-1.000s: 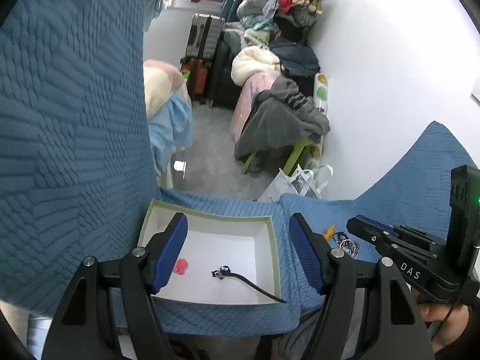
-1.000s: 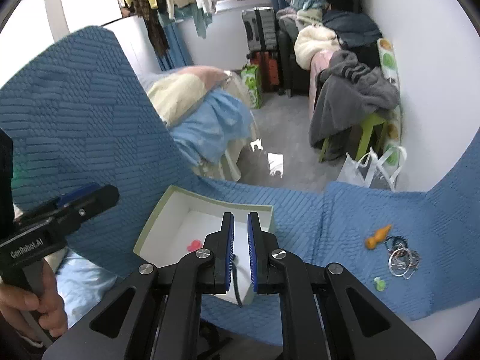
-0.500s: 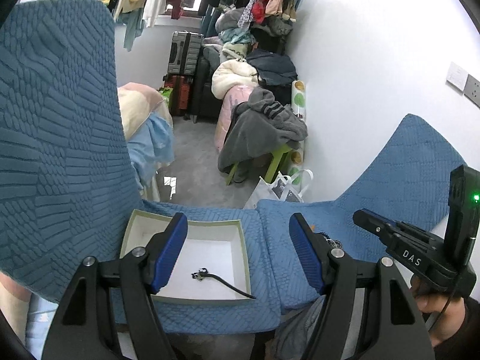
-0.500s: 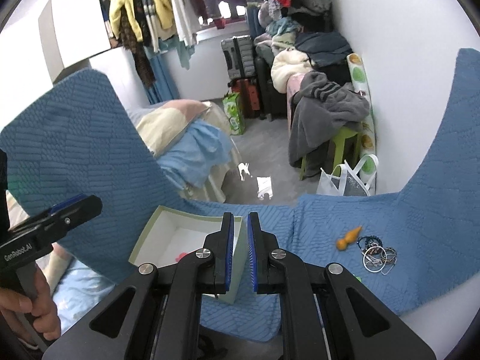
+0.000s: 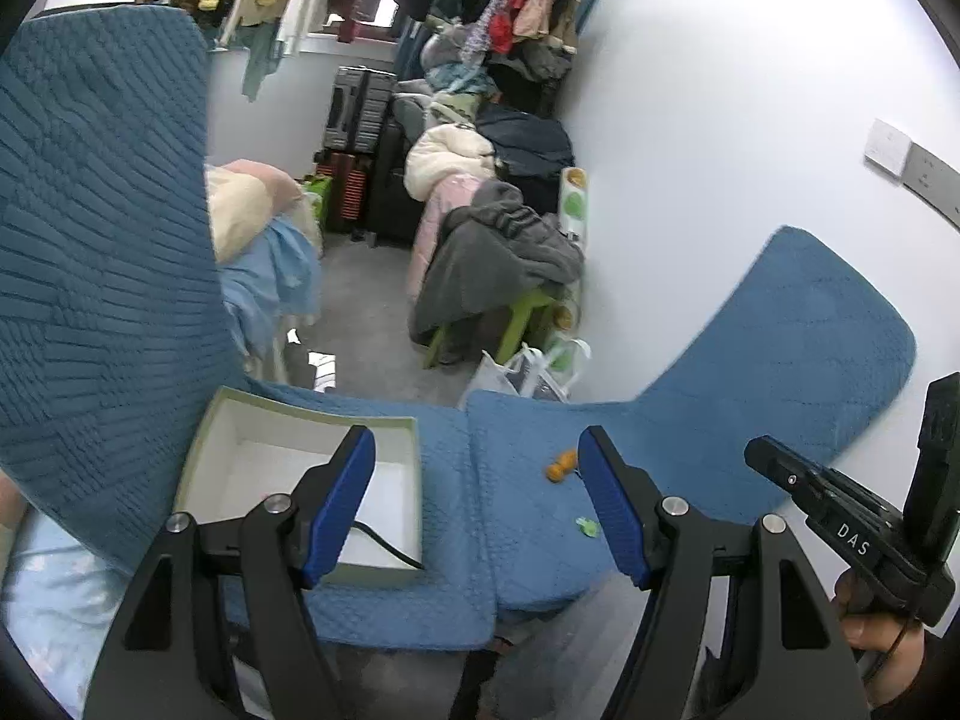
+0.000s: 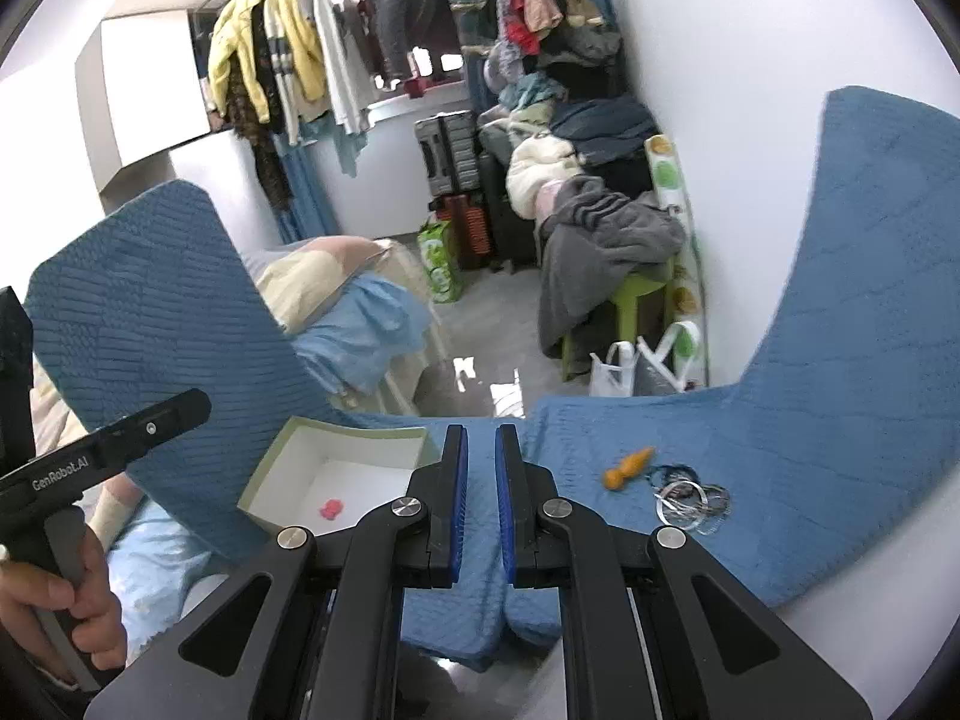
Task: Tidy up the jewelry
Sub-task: 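Move both open tools back toward the remaining jewelry, then grasp the green hat charm with the left tool while the right tool grasps the silver ring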
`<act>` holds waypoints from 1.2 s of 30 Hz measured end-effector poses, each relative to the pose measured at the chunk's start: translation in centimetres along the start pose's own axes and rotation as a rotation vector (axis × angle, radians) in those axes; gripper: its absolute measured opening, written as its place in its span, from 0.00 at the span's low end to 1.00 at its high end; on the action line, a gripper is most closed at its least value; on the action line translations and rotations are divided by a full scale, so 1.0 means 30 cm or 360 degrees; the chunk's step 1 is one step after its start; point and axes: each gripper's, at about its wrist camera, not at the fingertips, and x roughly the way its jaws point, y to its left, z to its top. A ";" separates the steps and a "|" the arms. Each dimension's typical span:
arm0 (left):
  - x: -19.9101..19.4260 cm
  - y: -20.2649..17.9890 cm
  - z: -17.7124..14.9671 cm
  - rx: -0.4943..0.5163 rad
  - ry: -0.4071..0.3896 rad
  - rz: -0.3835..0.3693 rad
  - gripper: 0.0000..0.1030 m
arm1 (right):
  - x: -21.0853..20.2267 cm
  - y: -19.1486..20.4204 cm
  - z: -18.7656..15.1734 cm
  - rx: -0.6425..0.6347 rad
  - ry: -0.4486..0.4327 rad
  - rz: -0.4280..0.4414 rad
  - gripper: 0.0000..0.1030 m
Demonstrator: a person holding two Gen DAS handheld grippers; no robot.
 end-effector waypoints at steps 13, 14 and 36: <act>0.110 -0.202 -0.109 0.0096 0.0174 -0.0169 0.68 | -0.159 -0.220 -0.149 0.0127 0.0020 -0.0227 0.07; 0.120 -0.212 -0.115 0.0097 0.0186 -0.0179 0.68 | -0.172 -0.247 -0.164 0.0143 0.0027 -0.0236 0.07; 0.629 -0.402 -0.312 0.0129 0.0626 -0.0327 0.68 | 0.047 -0.590 -0.276 0.0253 0.0285 -0.0203 0.14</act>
